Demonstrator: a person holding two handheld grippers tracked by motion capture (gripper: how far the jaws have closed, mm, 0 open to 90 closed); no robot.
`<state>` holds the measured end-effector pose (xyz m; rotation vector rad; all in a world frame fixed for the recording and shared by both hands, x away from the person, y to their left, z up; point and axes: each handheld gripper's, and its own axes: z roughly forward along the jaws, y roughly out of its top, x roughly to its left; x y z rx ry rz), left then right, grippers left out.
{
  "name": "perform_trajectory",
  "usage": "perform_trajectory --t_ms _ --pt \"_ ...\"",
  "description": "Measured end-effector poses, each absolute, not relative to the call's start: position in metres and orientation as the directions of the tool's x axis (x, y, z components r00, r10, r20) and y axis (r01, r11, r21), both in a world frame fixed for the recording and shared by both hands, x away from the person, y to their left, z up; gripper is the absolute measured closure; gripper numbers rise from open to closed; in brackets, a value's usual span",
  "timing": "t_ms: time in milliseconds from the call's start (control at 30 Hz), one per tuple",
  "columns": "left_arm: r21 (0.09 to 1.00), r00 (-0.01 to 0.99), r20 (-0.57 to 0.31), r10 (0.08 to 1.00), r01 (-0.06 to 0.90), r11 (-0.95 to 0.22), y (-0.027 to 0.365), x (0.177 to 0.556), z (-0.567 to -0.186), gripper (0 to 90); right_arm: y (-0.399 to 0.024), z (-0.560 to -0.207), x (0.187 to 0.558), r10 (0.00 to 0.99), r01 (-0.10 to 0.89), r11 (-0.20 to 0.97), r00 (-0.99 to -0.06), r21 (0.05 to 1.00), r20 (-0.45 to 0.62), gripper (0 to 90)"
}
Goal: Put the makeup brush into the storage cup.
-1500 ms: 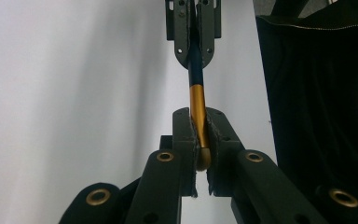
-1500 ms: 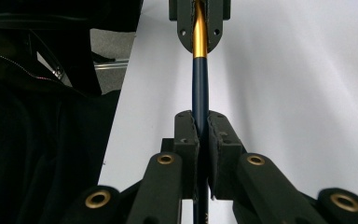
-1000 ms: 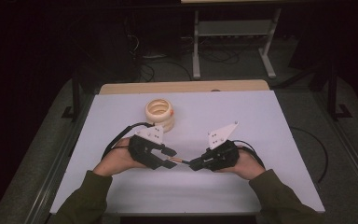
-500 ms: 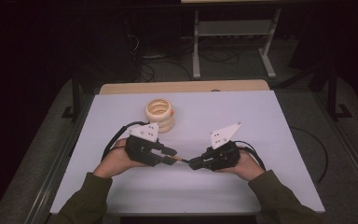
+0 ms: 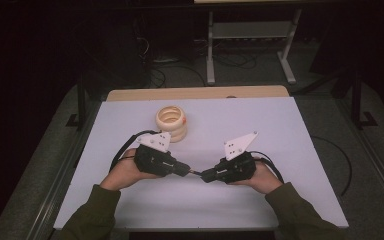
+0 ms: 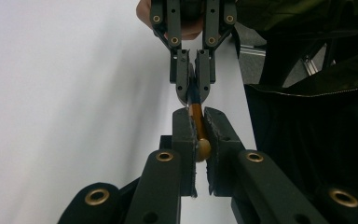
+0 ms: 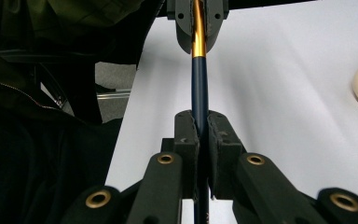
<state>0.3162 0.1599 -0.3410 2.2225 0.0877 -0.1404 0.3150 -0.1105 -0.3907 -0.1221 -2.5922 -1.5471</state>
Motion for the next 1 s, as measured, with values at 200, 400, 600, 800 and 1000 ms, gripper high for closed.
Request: perform_trajectory --t_ms 200,400,600,800,1000 --pt "0.781 0.99 -0.139 0.012 0.117 -0.613 0.16 0.316 -0.341 84.0 -0.11 -0.391 0.315 0.002 0.125 0.48 -0.99 0.868 0.141 82.6" --pt "0.769 0.99 -0.141 -0.003 0.108 -0.63 0.157 0.315 -0.342 84.2 -0.108 -0.39 0.313 0.005 0.11 0.493 -0.992 0.863 0.123 74.6" --pt "0.725 0.99 -0.144 0.005 0.109 -0.68 0.152 0.317 -0.341 84.2 -0.108 -0.384 0.313 0.039 0.122 0.543 -0.992 0.831 0.12 68.2" --pt "0.685 0.991 -0.136 -0.004 0.092 -0.722 0.147 0.318 -0.336 84.2 -0.103 -0.377 0.315 0.032 0.112 0.579 -0.993 0.808 0.115 68.0" --pt "0.66 0.991 -0.133 -0.012 0.079 -0.747 0.145 0.319 -0.33 84.2 -0.096 -0.381 0.317 0.001 0.085 0.6 -0.994 0.795 0.105 68.5"
